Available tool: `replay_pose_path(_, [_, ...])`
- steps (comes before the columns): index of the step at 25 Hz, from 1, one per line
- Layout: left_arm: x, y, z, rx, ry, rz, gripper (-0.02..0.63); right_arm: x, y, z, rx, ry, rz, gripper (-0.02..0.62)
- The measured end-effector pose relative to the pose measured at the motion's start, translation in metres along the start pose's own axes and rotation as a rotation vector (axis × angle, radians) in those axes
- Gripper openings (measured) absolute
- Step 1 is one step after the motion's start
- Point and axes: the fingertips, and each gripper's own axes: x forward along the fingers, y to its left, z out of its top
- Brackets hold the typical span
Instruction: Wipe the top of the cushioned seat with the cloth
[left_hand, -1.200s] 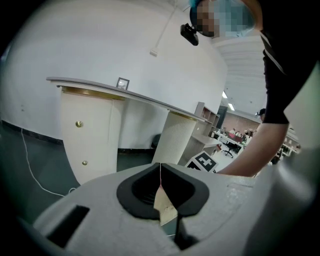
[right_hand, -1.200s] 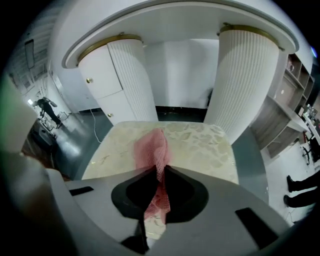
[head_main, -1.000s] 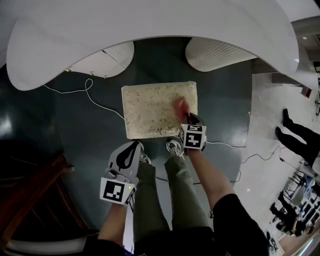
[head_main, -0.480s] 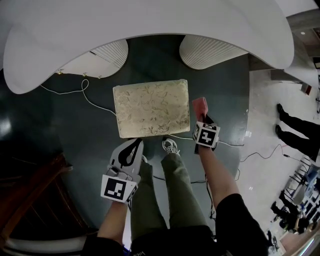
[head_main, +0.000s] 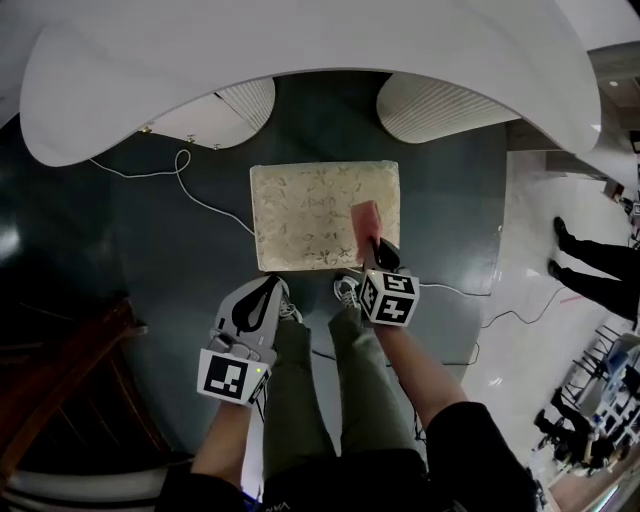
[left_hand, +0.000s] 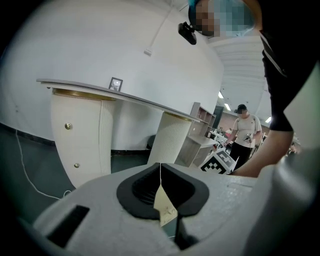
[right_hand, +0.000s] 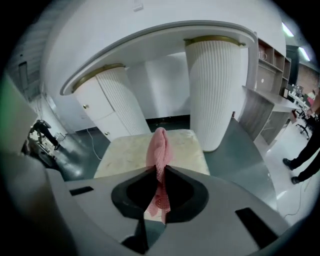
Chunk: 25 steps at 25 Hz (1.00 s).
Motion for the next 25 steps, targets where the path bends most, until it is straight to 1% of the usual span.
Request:
replay_pose_path(3, [-0.016, 0.02, -0.005, -0.003, 0.007, 0.018, 0.02, 0.007, 0.063, -0.01, -0.042, 0.008, 0.094, 0.037])
replay_pose_path(7, [-0.037, 0.043, -0.01, -0.01, 0.011, 0.041, 0.02, 0.02, 0.146, -0.033, -0.132, 0.056, 0.212, 0.037])
replay_pose_path(10, [-0.047, 0.057, -0.014, -0.015, 0.01, 0.052, 0.02, 0.032, 0.191, -0.046, -0.182, 0.073, 0.255, 0.037])
replay_pose_path(13, [-0.057, 0.068, -0.019, -0.016, 0.013, 0.057, 0.02, 0.042, 0.226, -0.054, -0.203, 0.089, 0.276, 0.037])
replay_pose_path(15, [-0.061, 0.073, -0.022, -0.017, 0.018, 0.06, 0.02, 0.047, 0.24, -0.06, -0.211, 0.107, 0.28, 0.037])
replay_pose_path(18, [-0.065, 0.076, -0.024, -0.017, 0.02, 0.062, 0.02, 0.053, 0.244, -0.071, -0.23, 0.134, 0.267, 0.037])
replay_pose_path(21, [-0.065, 0.075, -0.024, -0.013, 0.022, 0.056, 0.02, 0.056, 0.236, -0.078, -0.268, 0.15, 0.252, 0.037])
replay_pose_path(25, [-0.058, 0.066, -0.025, -0.006, 0.025, 0.046, 0.02, 0.052, 0.209, -0.077, -0.262, 0.143, 0.229, 0.037])
